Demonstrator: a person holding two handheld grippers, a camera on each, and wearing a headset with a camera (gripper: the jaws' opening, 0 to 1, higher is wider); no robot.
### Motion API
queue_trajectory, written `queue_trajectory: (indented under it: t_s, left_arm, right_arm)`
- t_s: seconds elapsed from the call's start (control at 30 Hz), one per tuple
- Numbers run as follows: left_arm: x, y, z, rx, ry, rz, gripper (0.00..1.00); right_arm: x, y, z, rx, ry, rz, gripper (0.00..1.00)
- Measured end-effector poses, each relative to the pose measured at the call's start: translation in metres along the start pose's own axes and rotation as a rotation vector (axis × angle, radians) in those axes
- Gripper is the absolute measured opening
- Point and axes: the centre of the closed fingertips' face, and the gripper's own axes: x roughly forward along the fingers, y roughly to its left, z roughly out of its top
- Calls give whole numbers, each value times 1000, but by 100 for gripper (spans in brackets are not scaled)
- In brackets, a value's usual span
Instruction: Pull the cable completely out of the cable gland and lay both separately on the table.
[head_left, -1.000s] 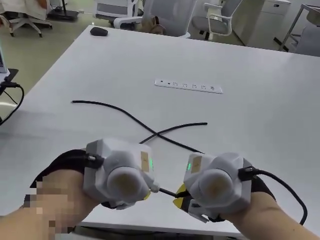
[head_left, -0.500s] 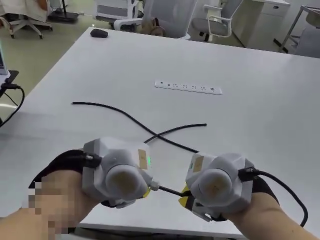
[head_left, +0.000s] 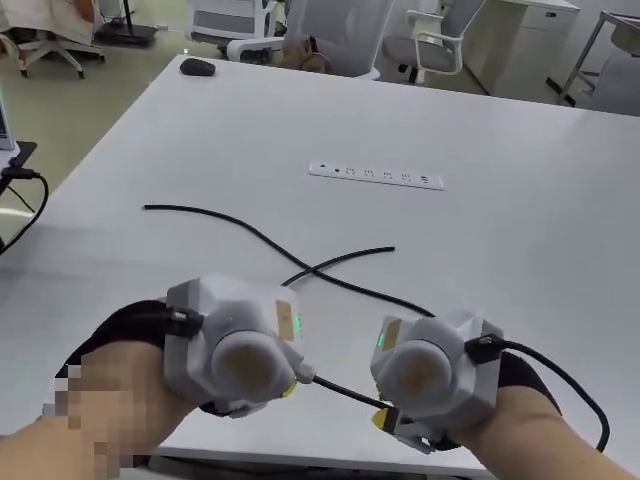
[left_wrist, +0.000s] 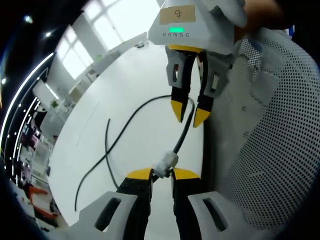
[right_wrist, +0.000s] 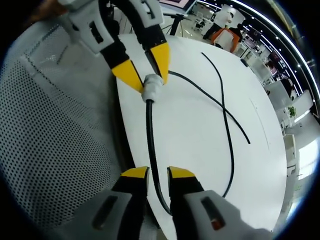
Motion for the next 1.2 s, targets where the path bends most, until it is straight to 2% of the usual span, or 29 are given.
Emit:
queue_trajectory:
  t_s: [0.03,0.17,0.23,0.27,0.37,0.5,0.7,0.8,0.87,0.9,0.93,1.0,1.03,1.1,1.13,1.17,1.2]
  left_arm:
    - [0,-1,1,4,-1,-3,16]
    - [2,-4,1,15,2,-17,16]
    - [2,-5,1,18,2,-20,16]
    - [2,-4,2,18,-3,-18,16]
    - [2,-3,3,13,-6,-17,16]
    - [4,-4,2,6,-5,-24,16]
    - [4,0,4,-6,-18,-12,16]
    - [4,2,2,-9,-13,-4,16]
    - [4,2,2,-15,-15,-3,16]
    - [4,3,2,-14,-14,-1,16]
    - [3,5,0,-10,-1,10,16]
    - [2,6,-1,-13,0,13,5]
    - [-1,11,-5,-54,11,38,3]
    - [-1,7,-6,-47,16,16,3]
    - [-1,7,-6,-42,16,12,3]
    - [-1,6,-5,-31,20,16,3]
    - [-1,5,-5,-29,20,19,3]
  right_arm:
    - [-1,3,11,0,-51,11,17]
    - [-6,0,22,-31,-91,-8,16]
    - [-9,2,34,-67,-152,0,13]
    - [-11,5,38,-58,-178,6,11]
    - [-9,8,37,-86,-162,15,4]
    - [-8,7,36,-89,-159,15,3]
    - [-9,0,34,-49,-159,0,3]
    - [-8,0,32,-58,-149,-8,3]
    - [-7,-1,28,-90,-127,-20,3]
    - [-6,-1,25,-110,-111,-22,3]
    - [-4,-3,12,-129,-36,-31,3]
    - [-3,-7,-1,-137,29,-47,3]
    - [-2,-11,-15,-130,97,-55,3]
    - [-4,-12,-14,-99,72,-49,3]
    - [-3,-8,-3,-81,6,-30,3]
    - [-4,-8,5,-39,-33,-37,3]
    - [-5,-8,5,-42,-25,-39,3]
